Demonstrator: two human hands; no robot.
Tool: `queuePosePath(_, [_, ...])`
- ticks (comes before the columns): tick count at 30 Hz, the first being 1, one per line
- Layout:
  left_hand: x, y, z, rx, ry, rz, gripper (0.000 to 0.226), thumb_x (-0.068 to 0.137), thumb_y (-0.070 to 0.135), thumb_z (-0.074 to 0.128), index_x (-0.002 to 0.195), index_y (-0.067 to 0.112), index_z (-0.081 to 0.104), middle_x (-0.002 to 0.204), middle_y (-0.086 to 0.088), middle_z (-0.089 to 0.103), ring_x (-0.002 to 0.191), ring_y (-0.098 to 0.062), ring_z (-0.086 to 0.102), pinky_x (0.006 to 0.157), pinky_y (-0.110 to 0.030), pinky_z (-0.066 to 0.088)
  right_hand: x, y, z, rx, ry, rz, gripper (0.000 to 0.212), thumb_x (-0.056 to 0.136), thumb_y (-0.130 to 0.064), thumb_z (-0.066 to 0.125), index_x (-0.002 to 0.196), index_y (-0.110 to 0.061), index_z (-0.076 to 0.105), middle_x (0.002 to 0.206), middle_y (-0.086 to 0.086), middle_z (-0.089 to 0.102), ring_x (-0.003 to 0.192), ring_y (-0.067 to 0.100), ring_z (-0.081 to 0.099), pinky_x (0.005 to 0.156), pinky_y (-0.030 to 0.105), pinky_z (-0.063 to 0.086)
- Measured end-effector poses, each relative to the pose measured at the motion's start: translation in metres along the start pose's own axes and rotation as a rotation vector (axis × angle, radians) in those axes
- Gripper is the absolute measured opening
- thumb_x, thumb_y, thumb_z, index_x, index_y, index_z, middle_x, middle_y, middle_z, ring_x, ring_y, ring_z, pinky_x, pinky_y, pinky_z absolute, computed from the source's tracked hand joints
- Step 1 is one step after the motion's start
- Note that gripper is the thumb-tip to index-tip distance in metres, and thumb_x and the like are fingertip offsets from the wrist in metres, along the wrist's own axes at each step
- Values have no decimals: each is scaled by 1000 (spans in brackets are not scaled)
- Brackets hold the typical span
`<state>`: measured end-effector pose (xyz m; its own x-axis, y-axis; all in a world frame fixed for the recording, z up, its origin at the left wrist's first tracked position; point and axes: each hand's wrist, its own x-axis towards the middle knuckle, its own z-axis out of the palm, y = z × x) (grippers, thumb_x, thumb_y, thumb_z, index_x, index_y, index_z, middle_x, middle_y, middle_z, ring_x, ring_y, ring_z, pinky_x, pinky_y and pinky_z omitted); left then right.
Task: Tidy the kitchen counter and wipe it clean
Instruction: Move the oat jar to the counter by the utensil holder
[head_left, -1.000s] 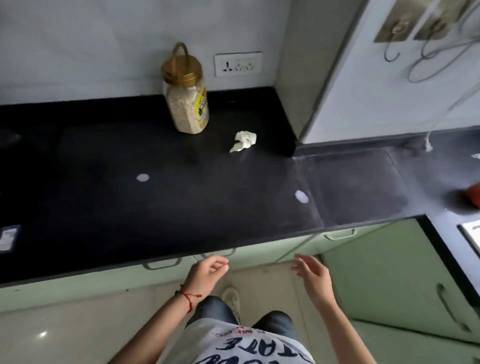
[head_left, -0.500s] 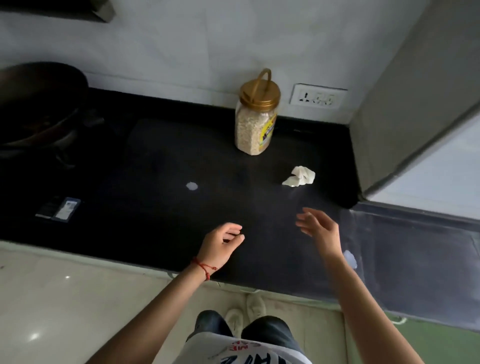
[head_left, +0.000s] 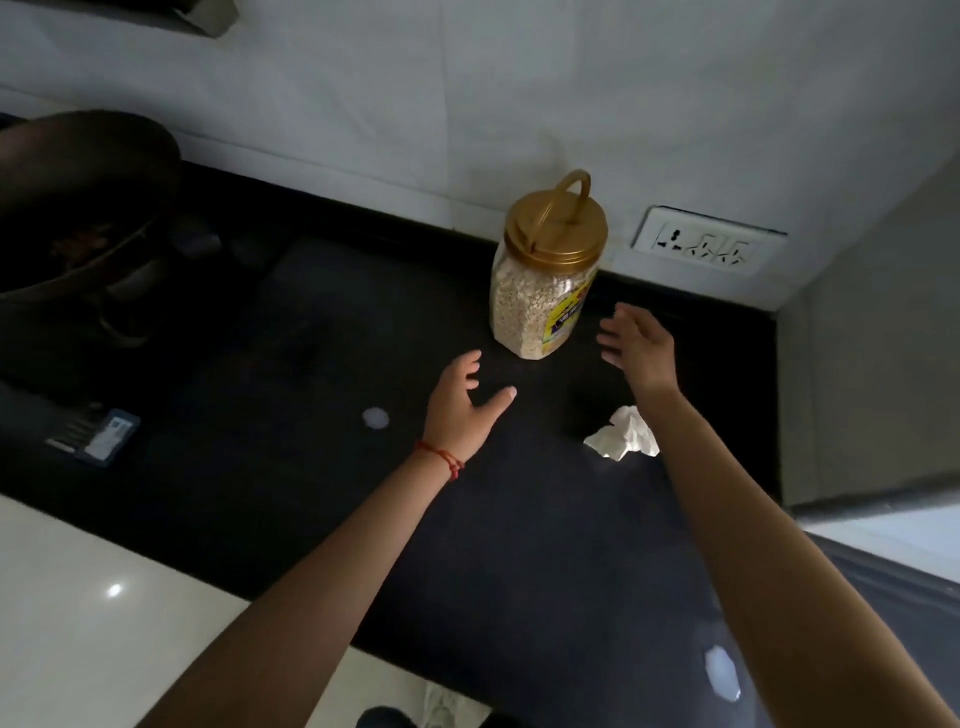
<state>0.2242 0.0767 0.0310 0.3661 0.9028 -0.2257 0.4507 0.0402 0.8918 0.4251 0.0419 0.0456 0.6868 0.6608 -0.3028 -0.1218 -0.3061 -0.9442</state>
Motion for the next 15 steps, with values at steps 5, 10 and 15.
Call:
queuePosePath(5, [43, 18, 19, -6, -18, 10, 85, 78, 29, 69, 145, 15, 20, 152, -7, 24, 139, -21, 29, 112, -44, 33, 45, -13, 17, 69, -45, 18, 44, 95, -24, 44, 137, -12, 40, 135, 8, 51, 121, 20, 50, 97, 35, 42])
queuePosePath(10, [63, 26, 27, -25, -37, -10, 92, 76, 27, 72, 146, 15, 14, 153, -8, 22, 141, -21, 25, 115, -40, 27, 68, -15, 27, 125, -138, 50, 42, 93, -36, 39, 129, -17, 51, 133, 2, 53, 123, 17, 47, 106, 37, 33])
queuePosePath(15, [72, 27, 31, -96, -41, -48, 92, 75, 25, 73, 146, 18, 15, 153, -4, 23, 141, -22, 24, 114, -39, 27, 81, -17, 28, 107, -211, 61, 44, 96, -39, 32, 132, -18, 46, 140, 5, 47, 130, 20, 41, 110, 38, 28])
